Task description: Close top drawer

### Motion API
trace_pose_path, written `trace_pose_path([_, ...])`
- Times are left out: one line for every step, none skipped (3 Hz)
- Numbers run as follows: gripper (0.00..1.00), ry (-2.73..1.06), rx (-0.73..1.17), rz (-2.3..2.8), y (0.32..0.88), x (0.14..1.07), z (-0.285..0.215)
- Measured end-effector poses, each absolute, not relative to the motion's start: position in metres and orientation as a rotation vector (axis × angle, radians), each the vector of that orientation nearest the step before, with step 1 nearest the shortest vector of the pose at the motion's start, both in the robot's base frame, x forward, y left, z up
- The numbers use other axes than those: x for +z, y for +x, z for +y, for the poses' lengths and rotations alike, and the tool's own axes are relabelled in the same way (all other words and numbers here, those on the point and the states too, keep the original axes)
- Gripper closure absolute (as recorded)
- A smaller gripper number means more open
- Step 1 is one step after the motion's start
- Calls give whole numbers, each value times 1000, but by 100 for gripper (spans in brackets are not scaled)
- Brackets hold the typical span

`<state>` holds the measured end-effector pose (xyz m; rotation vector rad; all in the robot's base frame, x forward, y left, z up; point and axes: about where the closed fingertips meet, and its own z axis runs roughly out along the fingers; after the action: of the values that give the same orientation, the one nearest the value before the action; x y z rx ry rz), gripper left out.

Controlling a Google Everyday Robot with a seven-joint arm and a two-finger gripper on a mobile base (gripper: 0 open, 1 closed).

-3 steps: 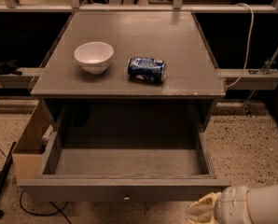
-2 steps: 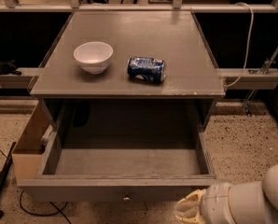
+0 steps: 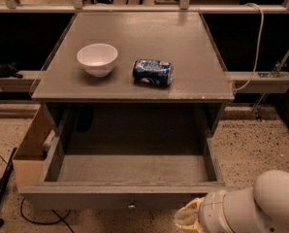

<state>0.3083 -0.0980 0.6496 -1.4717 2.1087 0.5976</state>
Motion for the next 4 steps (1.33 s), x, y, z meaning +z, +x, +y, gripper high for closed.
trace_pose_path([53,-1472,598,2109,308,650,-98])
trace_pose_path([22,-1478,593,2120,320,650,-97])
trace_pose_path([1,-1514,553,2143,348,641,-89])
trace_pose_path([32,-1514,553,2143,347,641,-89])
